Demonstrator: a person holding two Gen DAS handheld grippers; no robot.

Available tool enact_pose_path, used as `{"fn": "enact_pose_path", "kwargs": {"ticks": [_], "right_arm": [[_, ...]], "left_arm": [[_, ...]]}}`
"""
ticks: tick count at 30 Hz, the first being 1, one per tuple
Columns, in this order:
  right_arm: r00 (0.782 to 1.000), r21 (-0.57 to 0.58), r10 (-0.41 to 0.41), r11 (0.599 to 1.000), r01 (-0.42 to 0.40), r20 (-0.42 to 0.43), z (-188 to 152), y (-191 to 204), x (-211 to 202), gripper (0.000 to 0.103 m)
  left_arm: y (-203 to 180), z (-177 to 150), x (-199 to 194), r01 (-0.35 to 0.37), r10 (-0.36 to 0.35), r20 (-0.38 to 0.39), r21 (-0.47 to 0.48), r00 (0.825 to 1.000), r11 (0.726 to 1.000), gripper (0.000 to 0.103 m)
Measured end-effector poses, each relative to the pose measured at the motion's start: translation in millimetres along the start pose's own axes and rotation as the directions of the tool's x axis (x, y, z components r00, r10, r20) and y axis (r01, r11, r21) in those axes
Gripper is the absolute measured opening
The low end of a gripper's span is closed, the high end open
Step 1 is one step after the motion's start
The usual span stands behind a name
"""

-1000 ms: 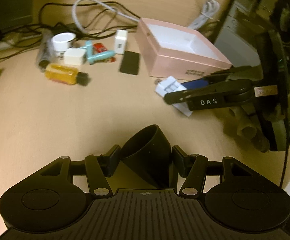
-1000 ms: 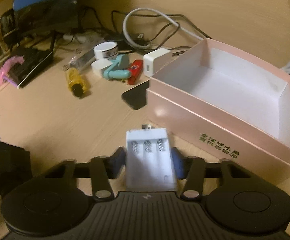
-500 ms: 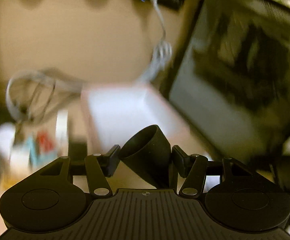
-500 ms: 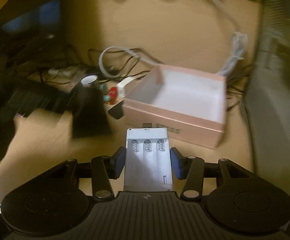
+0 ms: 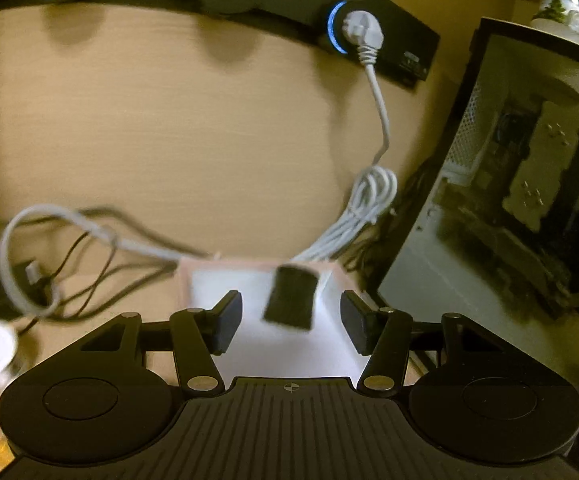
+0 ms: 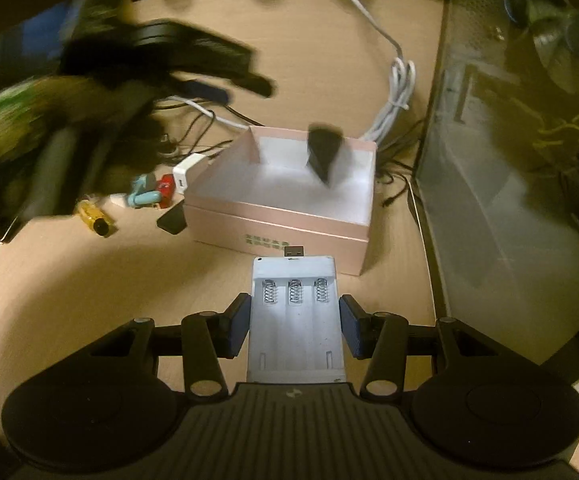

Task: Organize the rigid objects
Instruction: 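Lower the nozzle into the pink box with left tool while right tool carries charger, then lower the white charger into the pink box and open the right tool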

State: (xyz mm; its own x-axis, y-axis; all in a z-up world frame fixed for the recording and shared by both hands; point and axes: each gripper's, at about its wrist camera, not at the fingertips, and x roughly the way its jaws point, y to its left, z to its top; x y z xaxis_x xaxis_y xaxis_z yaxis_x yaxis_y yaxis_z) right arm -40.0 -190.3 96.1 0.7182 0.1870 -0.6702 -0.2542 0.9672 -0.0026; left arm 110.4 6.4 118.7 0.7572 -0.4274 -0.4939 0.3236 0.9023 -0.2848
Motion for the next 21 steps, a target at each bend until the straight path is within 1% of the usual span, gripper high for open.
{"fn": "enact_pose_path", "kwargs": {"ticks": [3,6,10,14,16,17,19,21], "right_arm": [[1.000,0.019,-0.004,1.000,0.004,0.004,11.0,-4.5,7.6,0.047],[0.999,0.018,-0.010,1.000,0.009,0.035,33.9,-7.7,17.3,0.047],[0.992,-0.015,-0.027,0.999,0.029,0.121,84.7,-4.1,34.7,0.047],[0.983,0.008,-0.009,1.000,0.008,0.181,137.3,-2.2,64.5,0.048],[0.989,0.020,-0.003,1.000,0.000,0.147,152.9,0.1,85.7,0.048],[0.992,0.027,0.008,1.000,-0.012,0.128,155.2,1.3,92.8,0.048],[0.994,0.035,0.045,0.998,-0.048,0.096,151.5,8.3,101.8,0.049],[0.995,0.044,0.075,0.996,-0.078,0.066,138.6,15.6,106.3,0.050]], "left_arm": [[17.8,-24.1,-30.4,-0.019,0.019,-0.011,-0.020,1.000,1.000,0.059],[34.5,-49.2,-54.1,-0.069,0.067,-0.045,-0.037,0.997,0.997,0.059],[56.2,-79.2,-75.0,-0.148,0.141,-0.099,-0.071,0.985,0.986,0.059],[71.1,-96.7,-94.6,-0.218,0.210,-0.106,-0.073,0.972,0.973,0.059],[78.8,-103.7,-102.5,-0.230,0.219,-0.121,-0.078,0.968,0.970,0.059],[82.6,-107.1,-105.5,-0.229,0.217,-0.133,-0.082,0.967,0.970,0.059],[87.8,-113.7,-107.9,-0.237,0.222,-0.154,-0.085,0.963,0.968,0.059],[91.3,-120.5,-109.3,-0.250,0.231,-0.180,-0.092,0.956,0.964,0.059]]}}
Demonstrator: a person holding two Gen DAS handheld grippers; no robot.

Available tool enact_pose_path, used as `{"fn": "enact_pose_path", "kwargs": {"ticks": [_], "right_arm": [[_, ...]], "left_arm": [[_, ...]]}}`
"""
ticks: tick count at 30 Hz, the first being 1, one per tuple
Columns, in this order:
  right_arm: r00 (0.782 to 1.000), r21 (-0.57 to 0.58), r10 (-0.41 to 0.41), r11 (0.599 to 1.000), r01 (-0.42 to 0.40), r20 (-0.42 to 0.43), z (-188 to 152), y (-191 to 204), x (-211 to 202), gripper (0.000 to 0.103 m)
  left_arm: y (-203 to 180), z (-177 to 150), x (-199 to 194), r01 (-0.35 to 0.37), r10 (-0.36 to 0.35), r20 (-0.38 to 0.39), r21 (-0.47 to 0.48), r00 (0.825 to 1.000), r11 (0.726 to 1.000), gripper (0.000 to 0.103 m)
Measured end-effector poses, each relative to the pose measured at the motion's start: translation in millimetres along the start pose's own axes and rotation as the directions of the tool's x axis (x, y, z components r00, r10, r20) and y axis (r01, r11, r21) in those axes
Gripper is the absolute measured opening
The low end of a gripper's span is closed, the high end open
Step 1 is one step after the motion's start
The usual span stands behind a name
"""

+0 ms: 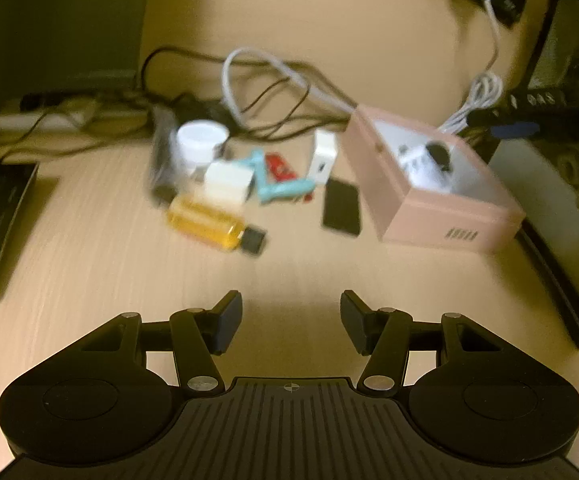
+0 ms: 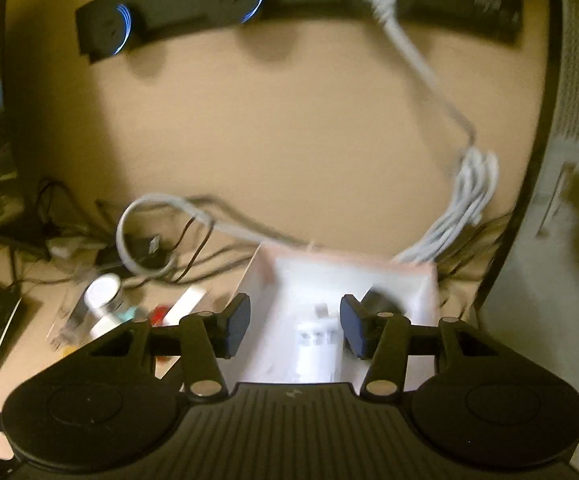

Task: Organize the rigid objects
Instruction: 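Lower the white charger into the pink box and open the right tool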

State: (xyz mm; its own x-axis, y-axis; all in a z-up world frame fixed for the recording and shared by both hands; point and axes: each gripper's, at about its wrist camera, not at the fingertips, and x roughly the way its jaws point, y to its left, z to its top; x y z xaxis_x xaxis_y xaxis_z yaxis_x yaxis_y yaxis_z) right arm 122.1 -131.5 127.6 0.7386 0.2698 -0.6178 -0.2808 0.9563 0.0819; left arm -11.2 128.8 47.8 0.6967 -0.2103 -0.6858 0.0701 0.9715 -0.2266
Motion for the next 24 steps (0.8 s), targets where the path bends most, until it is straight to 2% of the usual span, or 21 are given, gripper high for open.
{"fn": "enact_pose_path", "kwargs": {"ticks": [2,5,9,14,17,21,24], "right_arm": [[1.000,-0.004,0.002,1.000,-0.002,-0.026,-18.3,4.7,-0.1,0.050],[0.999,-0.064,-0.024,0.998,0.022,-0.029,-46.6,12.2,-8.8,0.052],[0.997,-0.156,-0.077,0.985,0.075,-0.010,-80.8,14.8,-28.4,0.057],[0.994,-0.209,-0.090,0.975,0.075,-0.062,-117.3,10.8,-50.2,0.057],[0.992,-0.174,-0.081,0.983,0.064,-0.093,-132.9,8.5,-56.3,0.057],[0.987,-0.119,-0.099,0.989,0.084,-0.128,-147.3,2.4,-61.9,0.057],[0.984,-0.102,-0.116,0.990,0.103,-0.133,-154.8,-1.6,-68.1,0.057]], "left_arm": [[2.9,-3.9,1.3,0.011,-0.011,-0.008,-0.020,1.000,1.000,0.054],[2.2,-4.9,3.0,0.070,-0.070,-0.001,-0.043,0.998,0.997,0.047],[-9.2,2.9,11.2,0.103,-0.103,-0.001,-0.022,0.995,0.994,0.047],[-17.8,14.8,20.3,0.142,-0.141,0.028,-0.018,0.990,0.990,0.047],[-22.5,20.2,27.0,0.128,-0.128,0.031,0.000,0.991,0.992,0.047],[-28.7,26.7,36.5,0.071,-0.072,0.027,0.044,0.997,0.997,0.047],[-32.1,36.2,41.0,0.071,-0.073,0.040,0.070,0.996,0.995,0.047]]}}
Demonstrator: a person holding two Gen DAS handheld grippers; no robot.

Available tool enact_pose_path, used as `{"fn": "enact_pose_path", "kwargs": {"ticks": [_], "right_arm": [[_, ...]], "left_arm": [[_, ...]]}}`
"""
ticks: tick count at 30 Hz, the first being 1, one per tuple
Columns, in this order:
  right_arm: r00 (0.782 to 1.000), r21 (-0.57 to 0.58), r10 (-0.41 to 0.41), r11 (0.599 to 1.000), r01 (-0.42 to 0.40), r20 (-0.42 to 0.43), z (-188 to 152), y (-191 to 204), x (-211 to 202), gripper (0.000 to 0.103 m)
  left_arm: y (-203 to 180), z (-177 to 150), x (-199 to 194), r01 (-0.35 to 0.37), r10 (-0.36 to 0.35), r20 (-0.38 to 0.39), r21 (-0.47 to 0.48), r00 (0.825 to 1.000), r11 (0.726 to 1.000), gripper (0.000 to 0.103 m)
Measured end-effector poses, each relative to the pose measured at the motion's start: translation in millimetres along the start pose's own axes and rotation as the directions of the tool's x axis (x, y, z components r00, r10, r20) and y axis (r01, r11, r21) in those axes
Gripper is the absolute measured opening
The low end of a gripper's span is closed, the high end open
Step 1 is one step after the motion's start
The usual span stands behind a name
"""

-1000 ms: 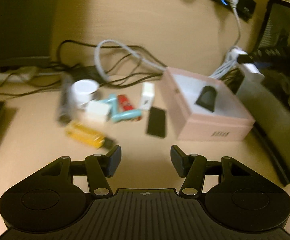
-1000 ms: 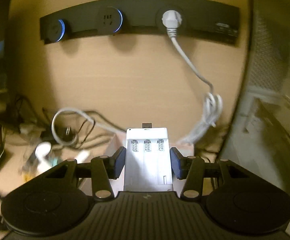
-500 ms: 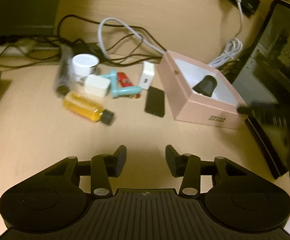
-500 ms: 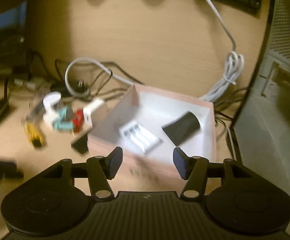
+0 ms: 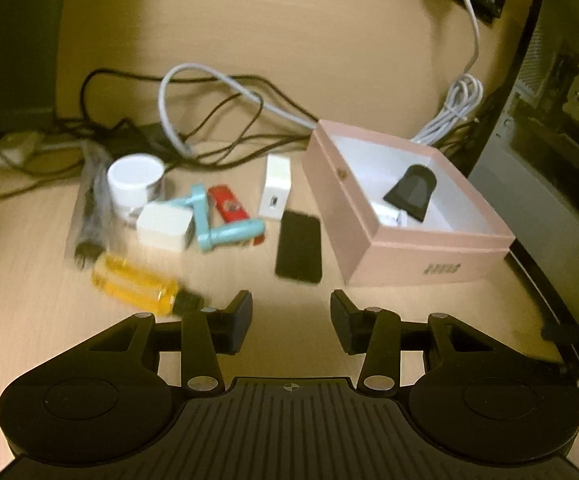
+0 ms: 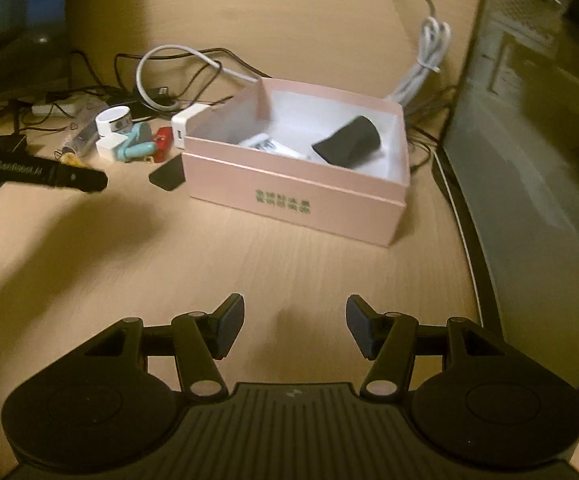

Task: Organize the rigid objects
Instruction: 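Lower the white charger into the pink box and open the right tool, then grasp the black rectangular phone with the left tool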

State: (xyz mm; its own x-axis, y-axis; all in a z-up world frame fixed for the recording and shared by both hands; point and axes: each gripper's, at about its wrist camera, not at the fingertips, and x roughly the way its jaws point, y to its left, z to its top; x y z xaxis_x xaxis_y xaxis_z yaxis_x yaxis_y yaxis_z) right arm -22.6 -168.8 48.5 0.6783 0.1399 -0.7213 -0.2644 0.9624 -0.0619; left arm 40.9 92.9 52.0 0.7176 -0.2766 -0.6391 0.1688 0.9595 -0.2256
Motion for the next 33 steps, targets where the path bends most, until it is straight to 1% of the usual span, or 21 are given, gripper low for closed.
{"fn": "enact_pose_path", "kwargs": {"ticks": [2,7,10,13,15,17,20,22,25,26,27,28,29,30,33], "right_arm": [[1.000,0.012,-0.014,1.000,0.014,-0.011,-5.4,-2.6,-1.6,0.057],[0.998,0.040,-0.040,0.998,0.042,-0.042,-16.0,-6.6,-3.0,0.057],[0.997,0.046,-0.051,0.998,0.053,-0.055,-21.0,-5.4,-3.9,0.057],[0.996,0.035,-0.071,0.997,0.073,-0.057,-26.3,-2.9,-8.2,0.057],[0.995,0.033,-0.080,0.996,0.082,-0.061,-29.2,-2.7,-11.4,0.057],[0.994,0.047,-0.085,0.995,0.088,-0.068,-33.2,-4.4,-13.5,0.057],[0.992,0.073,-0.093,0.992,0.100,-0.085,-38.4,-6.6,-14.9,0.057],[0.991,0.087,-0.093,0.991,0.101,-0.094,-40.5,-7.3,-14.6,0.057],[0.991,0.091,-0.090,0.991,0.100,-0.101,-41.1,-5.9,-13.8,0.057],[0.991,0.089,-0.090,0.991,0.099,-0.102,-40.4,-4.4,-13.5,0.057],[0.991,0.085,-0.088,0.992,0.097,-0.103,-39.8,-3.5,-12.4,0.057],[0.991,0.081,-0.085,0.992,0.094,-0.105,-39.3,-1.6,-11.7,0.057],[0.991,0.075,-0.082,0.993,0.090,-0.105,-38.2,-0.8,-10.5,0.057],[0.991,0.069,-0.079,0.994,0.086,-0.106,-37.5,0.8,-9.9,0.057],[0.993,0.053,-0.065,0.996,0.071,-0.103,-35.3,4.9,-7.7,0.057]], "left_arm": [[-2.0,9.4,6.3,0.003,-0.003,0.011,0.020,1.000,1.000,0.047],[-6.4,34.4,44.4,0.047,-0.046,-0.052,0.018,0.998,0.999,0.048],[-11.3,47.0,67.9,0.023,-0.020,-0.061,0.048,0.998,0.999,0.048],[-13.0,56.6,89.2,0.018,-0.012,-0.099,0.058,0.995,0.998,0.048],[-14.0,58.1,98.9,0.013,-0.002,-0.125,0.083,0.992,0.996,0.048],[-12.2,59.8,105.6,0.014,-0.002,-0.135,0.089,0.991,0.996,0.048],[-3.8,60.1,109.4,-0.002,0.011,-0.142,0.060,0.990,0.998,0.048],[0.8,55.9,111.0,-0.001,0.009,-0.158,0.048,0.987,0.999,0.048],[-4.1,49.3,105.4,0.006,0.010,-0.140,0.117,0.990,0.993,0.048],[-6.1,47.6,104.4,0.007,0.013,-0.139,0.141,0.990,0.990,0.046],[-7.5,45.7,102.0,0.016,0.006,-0.136,0.157,0.991,0.988,0.039],[-8.4,43.6,98.7,0.023,-0.001,-0.134,0.161,0.991,0.987,0.037],[-9.4,40.9,94.4,0.022,0.000,-0.134,0.164,0.991,0.986,0.032],[-10.4,38.0,90.7,0.020,0.003,-0.131,0.171,0.991,0.985,0.024],[-13.7,25.6,74.9,0.015,0.011,-0.131,0.193,0.991,0.981,0.019]]}}
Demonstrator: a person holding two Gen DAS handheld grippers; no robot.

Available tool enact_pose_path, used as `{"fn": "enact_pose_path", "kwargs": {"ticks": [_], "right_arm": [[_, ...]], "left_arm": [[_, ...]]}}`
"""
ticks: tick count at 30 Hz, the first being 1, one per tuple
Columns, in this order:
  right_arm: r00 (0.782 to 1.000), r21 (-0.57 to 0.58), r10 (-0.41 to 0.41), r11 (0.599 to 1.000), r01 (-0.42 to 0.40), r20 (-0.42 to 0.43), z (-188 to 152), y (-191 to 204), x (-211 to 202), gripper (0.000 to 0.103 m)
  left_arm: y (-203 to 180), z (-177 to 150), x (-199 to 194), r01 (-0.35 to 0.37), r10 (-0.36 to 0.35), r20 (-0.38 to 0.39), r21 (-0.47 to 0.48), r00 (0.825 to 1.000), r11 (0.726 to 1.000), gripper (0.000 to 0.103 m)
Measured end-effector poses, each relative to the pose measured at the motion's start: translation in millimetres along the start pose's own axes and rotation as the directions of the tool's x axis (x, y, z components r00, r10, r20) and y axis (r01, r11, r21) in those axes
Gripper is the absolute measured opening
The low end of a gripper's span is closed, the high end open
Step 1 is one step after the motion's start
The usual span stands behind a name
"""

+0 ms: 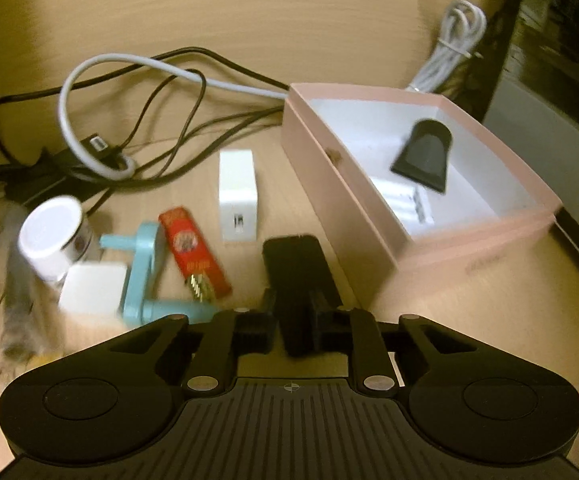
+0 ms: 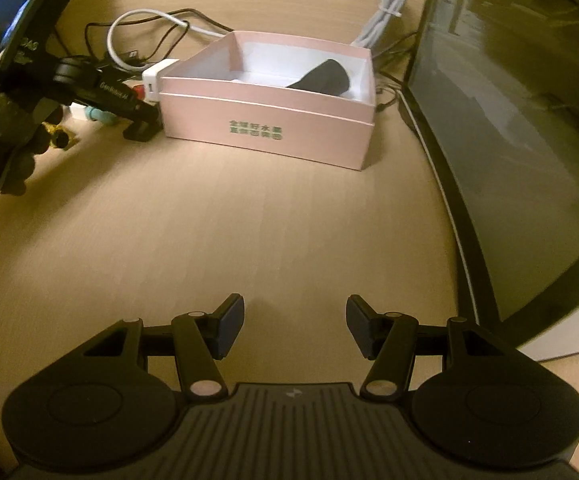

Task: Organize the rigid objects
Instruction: 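Grasp the black rectangular phone with the left tool, then lift the black phone with the left tool toward the pink box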

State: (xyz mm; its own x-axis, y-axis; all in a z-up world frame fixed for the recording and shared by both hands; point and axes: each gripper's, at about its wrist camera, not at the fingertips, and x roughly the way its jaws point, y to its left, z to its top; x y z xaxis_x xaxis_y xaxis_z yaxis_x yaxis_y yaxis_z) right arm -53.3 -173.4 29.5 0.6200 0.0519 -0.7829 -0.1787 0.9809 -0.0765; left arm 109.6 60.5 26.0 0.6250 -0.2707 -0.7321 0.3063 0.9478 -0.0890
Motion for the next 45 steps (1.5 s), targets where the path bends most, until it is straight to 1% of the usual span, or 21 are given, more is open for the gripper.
{"fn": "enact_pose_path", "kwargs": {"ticks": [3,5,7,9,11,12,14,17,20,24,26,28,30,32,34,36,37,39,40,43,45], "right_arm": [[1.000,-0.012,0.013,1.000,-0.013,-0.002,2.3,4.5,2.5,0.057],[1.000,-0.017,0.021,1.000,-0.021,-0.003,3.0,7.8,3.4,0.057],[1.000,-0.023,0.030,0.999,-0.030,-0.001,5.0,9.8,5.3,0.057],[0.999,-0.032,0.040,0.999,-0.040,0.000,6.2,12.0,6.4,0.057],[0.999,-0.039,0.050,0.998,-0.050,-0.001,7.4,14.2,7.9,0.057],[0.999,-0.041,0.054,0.998,-0.054,-0.003,8.1,15.5,8.9,0.057],[0.998,-0.047,0.060,0.997,-0.060,-0.005,9.2,18.8,10.1,0.057],[0.998,-0.056,0.068,0.996,-0.068,-0.002,8.8,22.6,9.3,0.057],[0.998,-0.056,0.066,0.996,-0.066,-0.009,7.2,24.0,10.6,0.057],[0.999,-0.030,0.053,0.998,-0.053,-0.012,7.4,19.6,11.2,0.057],[0.999,-0.014,0.047,0.999,-0.047,-0.014,6.2,16.2,11.2,0.057],[0.999,0.002,0.047,0.999,-0.047,-0.016,4.8,12.9,10.9,0.058],[0.999,0.015,0.047,0.999,-0.046,-0.018,4.0,10.8,10.6,0.059],[0.999,0.021,0.045,0.999,-0.045,-0.019,3.3,10.1,10.4,0.060],[0.999,0.017,0.042,0.999,-0.042,-0.019,3.9,10.4,10.8,0.060],[0.999,0.014,0.038,0.999,-0.038,-0.018,4.4,11.9,11.2,0.060],[0.999,0.015,0.038,0.999,-0.037,-0.018,4.5,12.0,11.4,0.060],[0.999,0.023,0.035,0.999,-0.035,-0.017,4.0,12.4,11.3,0.061],[0.999,0.025,0.033,0.999,-0.033,-0.017,3.5,12.8,11.2,0.061],[0.999,0.023,0.032,0.999,-0.031,-0.018,3.7,12.5,11.1,0.062],[0.999,0.029,0.030,0.999,-0.030,-0.017,3.5,12.8,10.9,0.062]], "left_arm": [[-4.9,-18.7,-18.3,0.015,-0.015,-0.013,-0.003,1.000,1.000,0.017],[-6.6,-33.9,-31.0,0.023,-0.024,-0.042,-0.030,0.999,0.999,0.017],[-7.1,-45.9,-43.1,0.038,-0.043,-0.050,-0.080,0.998,0.996,0.017],[-4.1,-50.8,-50.9,0.047,-0.053,-0.034,-0.146,0.998,0.988,0.018],[-1.5,-48.0,-53.8,0.038,-0.038,0.004,-0.191,0.999,0.981,0.018],[-1.6,-44.1,-53.7,0.028,-0.023,0.025,-0.197,0.999,0.980,0.018],[-4.4,-32.2,-50.2,0.006,0.003,0.052,-0.184,0.999,0.983,0.019],[-11.5,-13.4,-37.8,-0.002,0.011,0.062,-0.152,0.998,0.988,0.019],[-19.9,-0.7,-22.3,-0.023,0.029,0.049,-0.114,0.998,0.993,0.021],[-30.2,1.6,-6.1,-0.087,0.088,0.018,-0.038,0.996,0.995,0.022],[-32.1,-1.5,-0.2,-0.083,0.083,-0.006,-0.026,0.997,0.996,0.023],[-34.9,-4.2,-0.8,-0.079,0.080,0.009,-0.009,0.997,0.997,0.025],[-36.8,-4.4,0.0,-0.063,0.063,0.008,0.006,0.998,0.998,0.031],[-38.4,-4.1,0.3,-0.042,0.042,0.006,0.017,0.999,0.999,0.032],[-37.5,-4.4,-1.3,-0.048,0.048,0.012,0.009,0.999,0.999,0.032],[-37.7,-5.2,-4.8,-0.103,0.102,0.048,0.012,0.994,0.995,0.032],[-37.0,-4.8,-4.5,-0.122,0.121,0.054,0.009,0.991,0.993,0.032],[-31.5,-2.1,1.4,-0.116,0.116,0.014,-0.026,0.993,0.993,0.033],[-29.2,-1.8,2.8,-0.111,0.112,0.012,-0.045,0.994,0.993,0.033],[-26.5,1.9,6.1,-0.102,0.103,0.005,-0.058,0.995,0.993,0.035],[-22.4,4.6,8.0,-0.072,0.071,-0.011,-0.097,0.997,0.993,0.037]]}}
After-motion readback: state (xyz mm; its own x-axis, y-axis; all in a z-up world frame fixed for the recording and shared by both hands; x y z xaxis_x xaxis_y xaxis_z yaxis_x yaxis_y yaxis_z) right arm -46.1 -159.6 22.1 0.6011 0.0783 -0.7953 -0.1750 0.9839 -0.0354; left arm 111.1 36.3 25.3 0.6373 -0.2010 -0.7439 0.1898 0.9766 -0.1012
